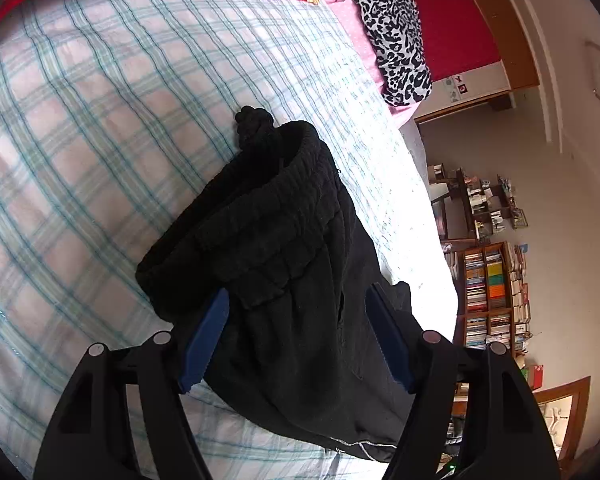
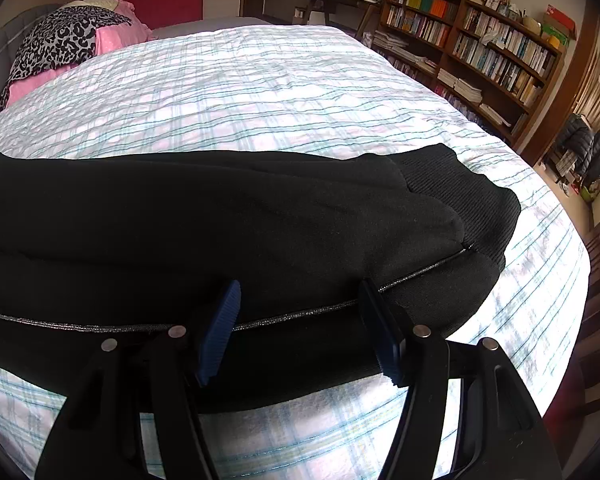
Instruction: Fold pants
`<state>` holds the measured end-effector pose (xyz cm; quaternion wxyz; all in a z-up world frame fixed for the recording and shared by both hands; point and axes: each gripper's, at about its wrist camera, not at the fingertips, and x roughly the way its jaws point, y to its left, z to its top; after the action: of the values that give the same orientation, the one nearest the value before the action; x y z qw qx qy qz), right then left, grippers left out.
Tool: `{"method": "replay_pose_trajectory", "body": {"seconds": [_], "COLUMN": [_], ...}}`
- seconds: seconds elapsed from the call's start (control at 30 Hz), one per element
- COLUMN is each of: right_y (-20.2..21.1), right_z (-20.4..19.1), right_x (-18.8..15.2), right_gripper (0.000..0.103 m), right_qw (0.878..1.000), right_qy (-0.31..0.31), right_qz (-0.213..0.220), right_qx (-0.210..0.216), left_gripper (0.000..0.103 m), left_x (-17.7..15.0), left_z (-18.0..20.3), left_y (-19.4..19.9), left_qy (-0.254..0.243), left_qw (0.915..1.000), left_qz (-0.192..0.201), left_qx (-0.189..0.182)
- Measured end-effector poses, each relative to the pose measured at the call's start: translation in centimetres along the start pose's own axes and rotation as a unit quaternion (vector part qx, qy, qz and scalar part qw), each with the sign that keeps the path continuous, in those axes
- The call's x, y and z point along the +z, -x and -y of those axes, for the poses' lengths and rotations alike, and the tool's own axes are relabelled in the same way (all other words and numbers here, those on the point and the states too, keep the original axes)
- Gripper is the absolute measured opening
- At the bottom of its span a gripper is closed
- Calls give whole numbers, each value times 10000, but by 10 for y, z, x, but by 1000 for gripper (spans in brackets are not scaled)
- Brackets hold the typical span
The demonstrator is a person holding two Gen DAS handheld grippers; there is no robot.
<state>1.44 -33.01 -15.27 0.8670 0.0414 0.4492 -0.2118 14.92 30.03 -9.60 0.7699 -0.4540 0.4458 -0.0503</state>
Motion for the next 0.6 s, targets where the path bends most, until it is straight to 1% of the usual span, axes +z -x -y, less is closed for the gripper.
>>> {"method": "replay_pose_trajectory", "body": {"seconds": [0.07,0.1,0.13,0.17,0.2,0.23,0.33,0.4,0.47,0.5,0.6], "right_y": [0,0,0,-1,-1,-1,-2,-3,-3,-3,-3], "right_z": [0,0,0,1,1,1,2,0,-1,-2,-1], "right_x": [-1,-1,-1,-1,-1,-1,-1,-1,-1,-2,-2], "right_gripper": [63,63,63,63,63,63,63,63,63,63,63], "right_qw": [10000,10000,10000,10000,10000,10000,10000,10000,10000,9999,9999], "right_qy": [12,13,20,31,38,45,58,79,95,103,115], "right_qz": [8,9,9,11,13,13,10,7,6,5,3], "right_qx": [-3,0,2,6,14,24,37,5,-30,-38,-22], "left_gripper": [69,64,30,19,18,17,17,17,18,21,26], "left_x": [2,2,2,2,1,-2,-15,-23,-27,-27,-24], "left_z": [0,0,-2,-5,-9,-10,-4,-8,-17,-23,-31], "left_y": [-7,-8,-8,-7,-2,5,27,35,30,25,17], "left_qy": [84,131,194,281,413,437,80,-38,-166,-189,-195], "left_qw": [9999,9997,9990,9986,9983,9982,9976,9971,9954,9948,9962], "left_qz": [-5,18,64,84,165,250,436,425,353,311,281], "left_qx": [105,203,391,446,376,336,529,630,879,953,802]}}
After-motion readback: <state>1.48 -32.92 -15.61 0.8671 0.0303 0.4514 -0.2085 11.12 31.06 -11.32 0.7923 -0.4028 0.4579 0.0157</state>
